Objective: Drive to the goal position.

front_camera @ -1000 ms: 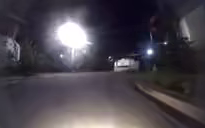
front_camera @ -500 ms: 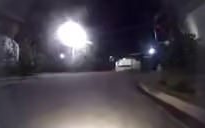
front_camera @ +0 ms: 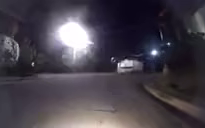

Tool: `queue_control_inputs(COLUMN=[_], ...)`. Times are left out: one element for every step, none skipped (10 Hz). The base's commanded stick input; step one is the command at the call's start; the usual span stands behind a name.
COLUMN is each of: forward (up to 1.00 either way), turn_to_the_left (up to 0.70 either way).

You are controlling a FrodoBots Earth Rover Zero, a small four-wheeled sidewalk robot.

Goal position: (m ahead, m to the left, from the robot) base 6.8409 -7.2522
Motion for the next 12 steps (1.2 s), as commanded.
queue_control_inputs(forward=[0.7,0.7,0.7,0.7,0.7,0.7,0.7,0.7,0.7,0.7,0.7,0.7], turn_to_the_left=[0.0,0.0,0.0,0.0,0.0,0.0,0.0,0.0,0.0,0.0,0.0,0.0])
